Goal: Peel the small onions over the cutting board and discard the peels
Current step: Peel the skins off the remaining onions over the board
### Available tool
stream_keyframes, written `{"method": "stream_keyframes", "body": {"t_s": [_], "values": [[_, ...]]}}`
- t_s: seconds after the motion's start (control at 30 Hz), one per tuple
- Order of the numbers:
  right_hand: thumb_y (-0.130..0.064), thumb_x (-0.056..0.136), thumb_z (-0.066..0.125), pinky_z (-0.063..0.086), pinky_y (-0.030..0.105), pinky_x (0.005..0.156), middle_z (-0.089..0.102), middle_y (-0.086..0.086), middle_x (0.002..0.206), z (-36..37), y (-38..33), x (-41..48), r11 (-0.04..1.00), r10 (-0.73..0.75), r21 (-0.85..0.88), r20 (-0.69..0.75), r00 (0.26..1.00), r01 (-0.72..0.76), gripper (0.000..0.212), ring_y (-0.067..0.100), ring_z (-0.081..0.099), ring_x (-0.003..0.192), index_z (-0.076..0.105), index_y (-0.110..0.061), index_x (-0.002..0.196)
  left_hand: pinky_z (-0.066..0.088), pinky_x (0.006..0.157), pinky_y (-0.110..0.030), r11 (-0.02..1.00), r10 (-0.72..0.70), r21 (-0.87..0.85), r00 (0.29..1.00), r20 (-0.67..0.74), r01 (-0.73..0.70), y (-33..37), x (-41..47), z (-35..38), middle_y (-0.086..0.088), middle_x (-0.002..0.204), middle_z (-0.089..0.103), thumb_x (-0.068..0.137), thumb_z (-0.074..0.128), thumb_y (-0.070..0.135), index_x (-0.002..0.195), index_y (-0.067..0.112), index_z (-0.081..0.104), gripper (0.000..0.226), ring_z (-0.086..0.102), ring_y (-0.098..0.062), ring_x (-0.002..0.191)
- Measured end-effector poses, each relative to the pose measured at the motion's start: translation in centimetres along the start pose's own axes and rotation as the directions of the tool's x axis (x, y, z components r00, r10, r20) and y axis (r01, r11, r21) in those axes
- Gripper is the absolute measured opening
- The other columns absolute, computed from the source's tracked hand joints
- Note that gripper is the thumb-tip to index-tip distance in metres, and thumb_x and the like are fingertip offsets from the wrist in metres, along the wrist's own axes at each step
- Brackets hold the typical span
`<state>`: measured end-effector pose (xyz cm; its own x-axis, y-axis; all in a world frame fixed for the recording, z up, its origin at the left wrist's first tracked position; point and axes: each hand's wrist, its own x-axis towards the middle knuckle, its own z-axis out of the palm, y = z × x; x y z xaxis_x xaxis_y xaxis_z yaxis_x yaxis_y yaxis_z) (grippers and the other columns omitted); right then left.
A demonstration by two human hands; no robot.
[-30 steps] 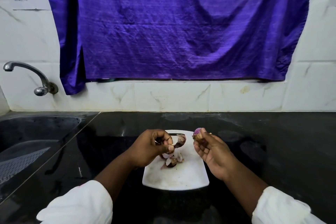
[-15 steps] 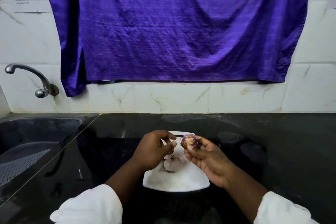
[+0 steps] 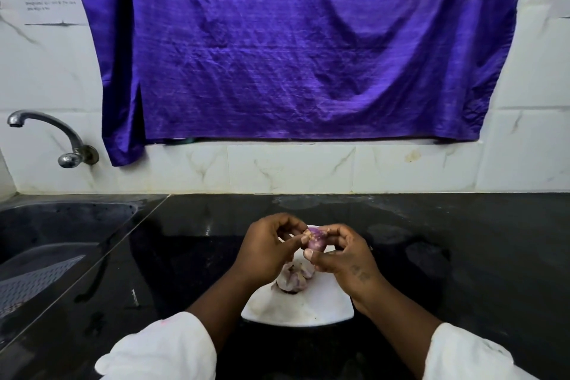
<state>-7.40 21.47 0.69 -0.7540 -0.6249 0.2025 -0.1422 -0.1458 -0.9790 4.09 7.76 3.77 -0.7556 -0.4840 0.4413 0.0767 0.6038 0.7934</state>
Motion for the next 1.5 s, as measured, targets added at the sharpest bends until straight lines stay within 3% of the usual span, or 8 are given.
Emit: {"method": "stream_keyframes", "body": {"t_s": [0.13,0.33,0.5,0.77,0.93,1.03,1.13,1.5], "values": [[-0.004,0.065,0.093,0.064,0.049,0.076,0.073,0.009,0.107,-0.1,0.0,0.1,0.998,-0.015,-0.056,0.008,1.000,0.016,0.048,0.028,0.072,0.084,0.069,-0.017,0.104,0.054,0.054,-0.019,1.000,-0.006,-0.025,1.000,0.011,0.007,0.1,0.1,-0.2,-0.006,0.081,0.075,0.089,0.080,0.008,0.085,0.013,0.075,0.008,0.070,-0.030,0.074],[-0.013,0.067,0.094,0.063,0.039,0.071,0.074,0.007,0.104,-0.4,-0.2,0.0,0.997,-0.010,-0.081,0.025,1.000,0.012,0.046,0.024,0.072,0.083,0.068,-0.017,0.105,0.058,0.058,-0.026,1.000,0.022,-0.006,0.996,0.086,-0.022,-0.3,0.1,-0.7,-0.006,0.083,0.072,0.093,0.075,0.007,0.085,0.012,0.072,0.010,0.069,-0.022,0.067],[-0.014,0.074,0.087,0.060,0.034,0.073,0.076,0.016,0.108,-1.3,-0.9,0.1,0.979,0.130,0.144,0.084,0.988,-0.142,0.048,0.023,0.072,0.082,0.065,-0.011,0.116,0.059,0.066,-0.031,0.998,-0.007,0.061,0.985,0.170,-0.004,-1.8,0.0,-1.3,-0.010,0.086,0.074,0.096,0.072,0.009,0.088,0.013,0.070,0.009,0.073,-0.029,0.080],[-0.026,0.070,0.080,0.060,0.029,0.072,0.077,0.013,0.106,-1.8,-0.7,0.3,0.874,0.280,0.363,0.165,0.946,-0.322,0.062,0.019,0.072,0.080,0.063,-0.007,0.127,0.060,0.083,-0.035,0.947,-0.113,0.319,0.962,0.249,0.029,-4.0,-0.1,-1.7,0.007,0.092,0.078,0.091,0.062,0.000,0.091,0.023,0.075,0.027,0.072,-0.009,0.083],[-0.025,0.073,0.080,0.059,0.031,0.075,0.076,0.016,0.113,-1.5,-0.3,0.0,0.866,0.288,0.353,0.230,0.930,-0.355,0.058,0.022,0.071,0.086,0.065,-0.010,0.127,0.055,0.067,-0.028,0.925,-0.091,0.378,0.986,0.139,0.033,-3.4,0.0,-1.4,0.012,0.074,0.076,0.088,0.080,0.029,0.075,0.021,0.073,0.017,0.068,-0.002,0.066],[-0.022,0.072,0.082,0.059,0.032,0.079,0.075,0.019,0.114,-1.1,-0.4,-0.1,0.881,0.266,0.341,0.214,0.940,-0.328,0.057,0.023,0.069,0.088,0.066,-0.011,0.126,0.057,0.062,-0.034,0.980,-0.060,0.197,0.994,0.092,0.041,-2.7,0.1,-1.2,0.011,0.082,0.074,0.083,0.085,0.019,0.082,0.025,0.069,0.017,0.065,-0.004,0.062],[-0.012,0.075,0.081,0.059,0.032,0.080,0.077,0.017,0.108,-0.8,-0.5,-0.2,0.894,0.239,0.340,0.192,0.952,-0.293,0.050,0.024,0.068,0.089,0.067,-0.009,0.123,0.063,0.068,-0.040,0.999,0.037,0.033,0.995,0.089,-0.040,-1.8,-0.1,-0.9,0.015,0.104,0.069,0.084,0.085,0.020,0.108,0.037,0.069,0.034,0.068,-0.008,0.085],[-0.005,0.075,0.087,0.060,0.030,0.075,0.076,0.012,0.110,-0.9,-1.2,-0.2,0.998,0.032,0.043,0.170,0.985,-0.040,0.039,0.024,0.073,0.090,0.073,-0.015,0.111,0.050,0.082,-0.017,0.942,0.202,0.218,0.948,0.244,-0.257,-0.3,0.6,-1.4,0.019,0.116,0.061,0.093,0.076,0.018,0.118,0.034,0.070,0.030,0.059,-0.001,0.105]]}}
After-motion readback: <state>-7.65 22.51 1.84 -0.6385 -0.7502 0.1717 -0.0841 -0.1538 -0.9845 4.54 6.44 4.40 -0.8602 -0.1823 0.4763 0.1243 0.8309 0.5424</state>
